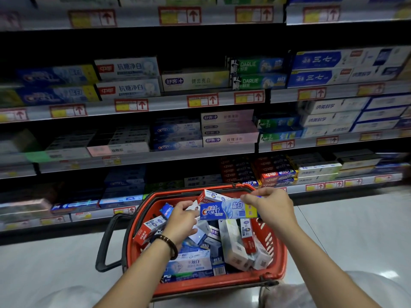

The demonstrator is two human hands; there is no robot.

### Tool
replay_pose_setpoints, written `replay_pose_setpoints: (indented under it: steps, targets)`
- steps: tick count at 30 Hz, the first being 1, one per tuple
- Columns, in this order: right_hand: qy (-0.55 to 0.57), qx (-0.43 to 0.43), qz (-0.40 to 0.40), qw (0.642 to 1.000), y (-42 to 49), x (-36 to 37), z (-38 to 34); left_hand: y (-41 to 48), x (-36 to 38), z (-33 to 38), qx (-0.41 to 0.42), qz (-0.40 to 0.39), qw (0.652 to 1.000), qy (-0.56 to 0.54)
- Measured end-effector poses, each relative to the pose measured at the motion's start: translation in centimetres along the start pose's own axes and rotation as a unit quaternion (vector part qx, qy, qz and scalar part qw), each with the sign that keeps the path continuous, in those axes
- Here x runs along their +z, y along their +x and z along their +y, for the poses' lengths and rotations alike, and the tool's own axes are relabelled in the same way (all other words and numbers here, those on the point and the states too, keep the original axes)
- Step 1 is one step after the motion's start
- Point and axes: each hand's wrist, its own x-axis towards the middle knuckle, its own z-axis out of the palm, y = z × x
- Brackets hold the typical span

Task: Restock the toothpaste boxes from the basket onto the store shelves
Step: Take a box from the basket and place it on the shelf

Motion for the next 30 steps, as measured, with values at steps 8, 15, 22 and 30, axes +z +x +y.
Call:
replay_pose_setpoints:
  steps: [8,15,22,30]
  targets:
    - [0.194,0.000,-0.039,0.980,0.4,-0.1,-0.3,0.2,-0.6,0.3,0.010,0.034,0.998,-0.052]
    - [0.256,-0.005,-0.057,0.965,0.0,0.1,-0.9,-0.3,-0.9,0.7,0.007,0.016,0.983,-0.183]
    - [0.260,-0.003,0.006,0.966,0.2,1.2,-0.7,-0.1,-1.6,1.2,0.051,0.052,0.968,-0.242]
    - [0.358,-0.048,-0.012,0.933,0.0,2.1,-1.4,-0.4,-2.7,2.5,0.097,0.083,0.948,-0.293]
